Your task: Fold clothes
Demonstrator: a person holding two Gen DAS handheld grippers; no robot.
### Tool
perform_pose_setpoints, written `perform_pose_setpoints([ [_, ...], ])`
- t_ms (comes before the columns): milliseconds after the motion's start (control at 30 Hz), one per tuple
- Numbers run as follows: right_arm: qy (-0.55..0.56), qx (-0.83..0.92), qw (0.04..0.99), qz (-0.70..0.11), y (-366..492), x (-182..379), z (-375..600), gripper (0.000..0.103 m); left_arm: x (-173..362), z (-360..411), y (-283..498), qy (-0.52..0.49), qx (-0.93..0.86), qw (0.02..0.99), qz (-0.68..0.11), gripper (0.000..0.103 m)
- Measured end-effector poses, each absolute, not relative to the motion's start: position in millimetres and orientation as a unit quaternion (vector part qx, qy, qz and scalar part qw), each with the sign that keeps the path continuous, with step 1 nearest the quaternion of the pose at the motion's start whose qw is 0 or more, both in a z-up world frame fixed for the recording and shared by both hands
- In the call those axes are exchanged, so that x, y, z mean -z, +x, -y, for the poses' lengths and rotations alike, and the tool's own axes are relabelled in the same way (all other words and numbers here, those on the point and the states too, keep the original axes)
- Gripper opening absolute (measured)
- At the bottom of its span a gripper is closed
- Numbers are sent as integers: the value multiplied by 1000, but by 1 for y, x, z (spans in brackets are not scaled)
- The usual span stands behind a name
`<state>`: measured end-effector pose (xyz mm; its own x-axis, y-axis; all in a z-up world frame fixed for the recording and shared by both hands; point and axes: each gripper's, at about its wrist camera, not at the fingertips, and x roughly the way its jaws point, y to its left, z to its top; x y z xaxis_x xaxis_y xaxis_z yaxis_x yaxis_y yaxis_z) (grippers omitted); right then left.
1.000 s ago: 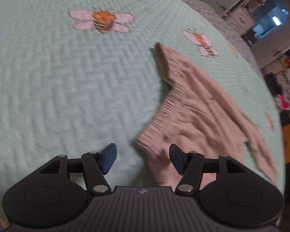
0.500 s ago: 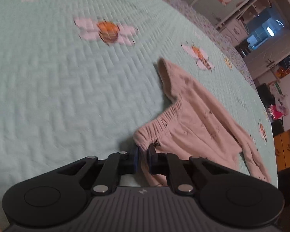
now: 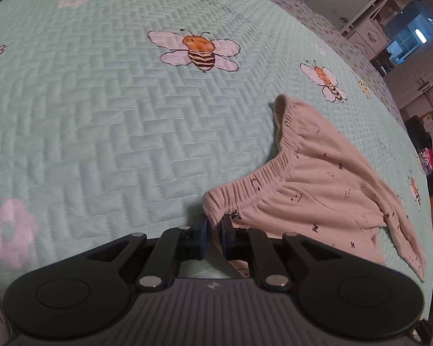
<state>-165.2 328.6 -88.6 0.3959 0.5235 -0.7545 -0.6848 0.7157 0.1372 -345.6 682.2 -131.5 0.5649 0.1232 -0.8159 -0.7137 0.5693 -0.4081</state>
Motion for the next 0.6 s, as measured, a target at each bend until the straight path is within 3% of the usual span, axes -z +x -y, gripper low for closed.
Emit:
perform_pose_setpoints([
  [100, -43, -342, 841, -417, -155, 87, -313, 87, 131, -681, -353, -386, -272, 792, -386, 12],
  [233, 26, -304, 854, -421, -137, 88, -281, 87, 124, -679, -367, -405, -297, 782, -369, 34],
  [500, 140, -209, 879, -405, -101, 95, -192, 87, 82, -655, -384, -382, -359, 782, -336, 33],
  [600, 176, -179, 886, -390, -82, 98, -156, 87, 61, -625, -363, -327, -343, 809, -348, 34],
])
